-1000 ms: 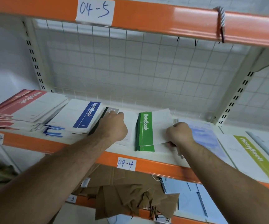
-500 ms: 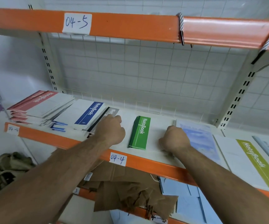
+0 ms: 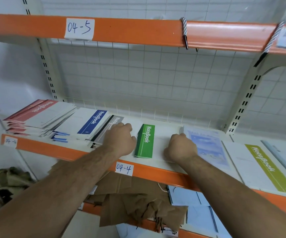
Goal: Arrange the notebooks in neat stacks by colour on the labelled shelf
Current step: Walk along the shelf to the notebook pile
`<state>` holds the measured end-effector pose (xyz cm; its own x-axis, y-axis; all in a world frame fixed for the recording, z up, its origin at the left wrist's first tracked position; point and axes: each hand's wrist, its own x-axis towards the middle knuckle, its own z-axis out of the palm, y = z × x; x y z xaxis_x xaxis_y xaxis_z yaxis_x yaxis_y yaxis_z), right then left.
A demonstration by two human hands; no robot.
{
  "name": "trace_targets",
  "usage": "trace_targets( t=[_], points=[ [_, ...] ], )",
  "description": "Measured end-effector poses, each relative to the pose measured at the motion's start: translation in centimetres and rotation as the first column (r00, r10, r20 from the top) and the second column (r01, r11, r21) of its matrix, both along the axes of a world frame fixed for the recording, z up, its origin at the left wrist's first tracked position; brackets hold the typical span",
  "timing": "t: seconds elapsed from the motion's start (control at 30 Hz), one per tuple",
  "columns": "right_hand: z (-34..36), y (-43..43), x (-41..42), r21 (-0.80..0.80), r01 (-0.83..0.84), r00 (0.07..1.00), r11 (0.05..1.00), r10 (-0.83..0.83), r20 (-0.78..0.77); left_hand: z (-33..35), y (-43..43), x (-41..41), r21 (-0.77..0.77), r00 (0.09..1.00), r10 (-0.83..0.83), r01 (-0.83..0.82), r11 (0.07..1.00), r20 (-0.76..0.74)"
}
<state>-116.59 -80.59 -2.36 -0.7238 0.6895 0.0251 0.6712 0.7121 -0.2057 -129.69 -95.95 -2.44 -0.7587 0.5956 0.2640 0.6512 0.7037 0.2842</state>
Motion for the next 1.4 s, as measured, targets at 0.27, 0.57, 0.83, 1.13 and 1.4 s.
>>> trace_targets(
  t=[0.27, 0.57, 0.83, 1.13, 1.4],
  points=[
    [-0.3, -1.4, 2.2, 0.177, -0.016, 1.000, 0.984, 0.017, -0.004, 0.4, 1.9, 0.2, -0.050, 0.959, -0.284, 0.284, 0.957, 0.019],
    [-0.9, -4.2, 9.9, 0.071, 0.236, 0.965, 0.969, -0.243, 0.100, -0.7, 4.4, 5.3, -0.185, 0.819, -0.565, 0.573, 0.799, 0.096],
    [-1.4, -6.3, 20.0, 0.069, 0.452, 0.883, 0.889, -0.457, 0.108, -1.0, 6.9, 15.0, -0.244, 0.640, -0.761, 0.758, 0.604, 0.104],
    [-1.1, -5.4, 31.8, 0.053, 0.617, 0.782, 0.785, -0.619, 0.073, -0.8, 11.2, 26.2, -0.234, 0.496, -0.865, 0.853, 0.467, 0.081],
    [-0.6, -0.2, 43.8, 0.052, 0.634, 0.768, 0.772, -0.636, 0.073, -0.8, 17.4, 37.9, -0.249, 0.465, -0.881, 0.867, 0.431, 0.092]
  ],
)
